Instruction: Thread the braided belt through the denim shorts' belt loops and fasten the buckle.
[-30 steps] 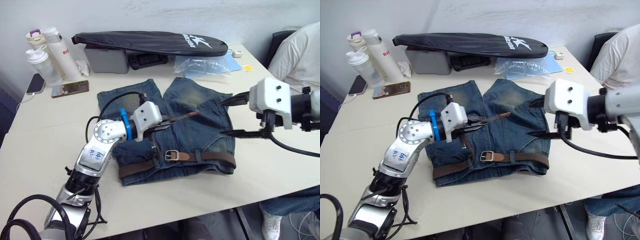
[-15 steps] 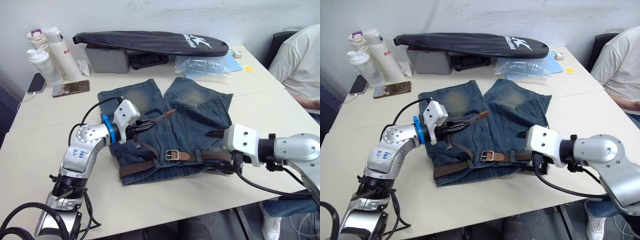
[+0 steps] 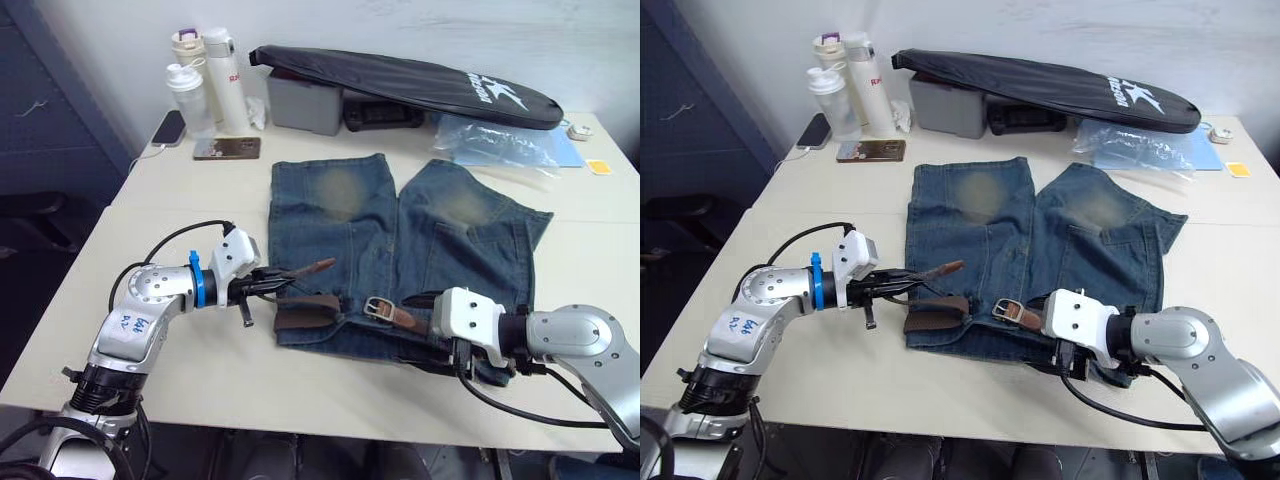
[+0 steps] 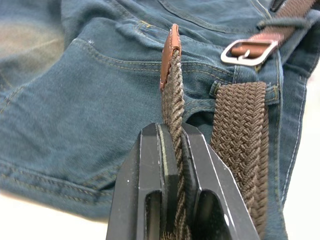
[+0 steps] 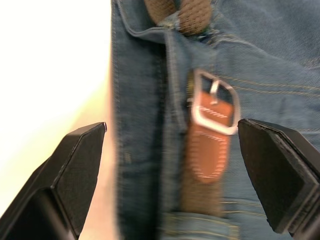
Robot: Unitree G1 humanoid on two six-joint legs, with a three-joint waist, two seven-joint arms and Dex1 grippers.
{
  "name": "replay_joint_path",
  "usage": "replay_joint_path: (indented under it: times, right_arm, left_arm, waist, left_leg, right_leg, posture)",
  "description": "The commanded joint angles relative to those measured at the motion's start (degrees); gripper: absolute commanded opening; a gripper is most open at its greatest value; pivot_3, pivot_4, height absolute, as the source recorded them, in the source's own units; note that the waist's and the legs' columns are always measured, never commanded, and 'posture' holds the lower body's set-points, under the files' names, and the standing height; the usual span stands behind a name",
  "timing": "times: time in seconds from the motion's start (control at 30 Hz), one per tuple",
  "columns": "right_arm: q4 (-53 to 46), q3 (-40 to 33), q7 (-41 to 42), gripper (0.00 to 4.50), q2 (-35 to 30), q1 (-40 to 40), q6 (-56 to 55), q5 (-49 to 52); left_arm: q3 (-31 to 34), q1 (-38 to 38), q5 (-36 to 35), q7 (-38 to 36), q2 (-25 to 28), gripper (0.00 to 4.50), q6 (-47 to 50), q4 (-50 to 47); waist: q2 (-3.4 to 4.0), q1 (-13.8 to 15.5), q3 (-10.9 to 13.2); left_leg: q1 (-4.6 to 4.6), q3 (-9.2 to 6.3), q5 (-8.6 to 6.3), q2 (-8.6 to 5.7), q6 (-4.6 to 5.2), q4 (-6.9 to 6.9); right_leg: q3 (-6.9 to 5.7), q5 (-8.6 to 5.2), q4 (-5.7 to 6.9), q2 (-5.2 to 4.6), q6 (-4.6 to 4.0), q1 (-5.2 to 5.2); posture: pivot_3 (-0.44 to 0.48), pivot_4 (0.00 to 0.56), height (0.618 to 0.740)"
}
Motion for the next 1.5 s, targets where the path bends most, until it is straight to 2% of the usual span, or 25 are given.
replay_joint_path:
  times: [0.03, 0.3, 0.77, 1.23, 1.43, 1.5]
  right_arm:
    - [-0.56, -2.34, 0.78, 4.45, -0.81, -0.6, -0.63, 0.72]
    - [-6.44, -2.22, 0.26, 4.45, -0.94, 2.1, -0.76, 0.48]
    - [-7.08, -2.77, -3.99, 4.45, 0.25, 4.39, 1.56, 0.15]
    - [-2.85, 9.36, -10.97, 4.45, 3.94, 3.39, -7.43, -17.37]
    - [-0.8, 10.41, -14.56, 4.45, 6.39, 3.05, -8.1, -22.98]
    - [-0.7, 10.66, -15.42, 3.95, 6.69, 3.05, -8.77, -25.06]
  left_arm:
    - [1.01, 0.46, -1.77, -2.42, 1.5, 0.0, -0.48, -1.06]
    - [0.39, 1.77, -2.2, -6.06, 3.48, 0.0, -0.8, -1.78]
    - [-0.95, -0.08, -1.87, -9.47, 3.79, 0.0, -1.53, -0.41]
    - [-1.21, -1.53, -2.0, -10.04, 3.8, 0.0, -1.0, -0.37]
    - [-1.06, -1.61, -2.07, -9.86, 4.02, 0.0, -0.5, -0.87]
    - [-1.07, -1.79, -2.03, -9.81, 4.02, 0.0, -0.43, -0.8]
  waist:
    - [-0.1, 0.35, 0.07]
    - [-0.2, 0.39, 0.15]
    - [-0.28, 0.52, 0.2]
    - [-0.27, 0.41, 0.2]
    - [-0.28, 0.43, 0.2]
    - [-0.29, 0.41, 0.21]
  left_leg:
    - [0.01, 0.09, -0.06, 0.03, -0.09, 0.0]
    - [0.19, 1.15, -0.13, 0.56, -0.21, -0.14]
    - [0.29, 1.37, -0.18, 0.63, -0.21, -0.15]
    - [0.32, 1.55, -0.18, 0.64, -0.21, -0.2]
    - [0.3, 1.86, -0.17, 0.64, -0.21, -0.24]
    - [0.31, 2.05, -0.17, 0.69, -0.21, -0.26]
  right_leg:
    - [0.05, 0.0, 0.01, 0.1, 0.0, 0.0]
    - [0.1, -0.01, -0.04, 0.25, -0.02, -0.03]
    - [0.26, -0.01, -0.05, 0.25, -0.03, -0.1]
    - [0.53, -0.01, 0.02, 0.26, -0.04, -0.24]
    - [0.89, -0.01, 0.51, 0.26, -0.04, -0.55]
    - [1.11, -0.01, 0.61, 0.3, -0.04, -0.69]
  posture:
    - [0.0, 0.15, 0.74]
    - [0.0, 0.15, 0.74]
    - [0.0, 0.15, 0.74]
    - [0.0, 0.15, 0.74]
    - [0.0, 0.15, 0.74]
    - [0.0, 0.15, 0.74]
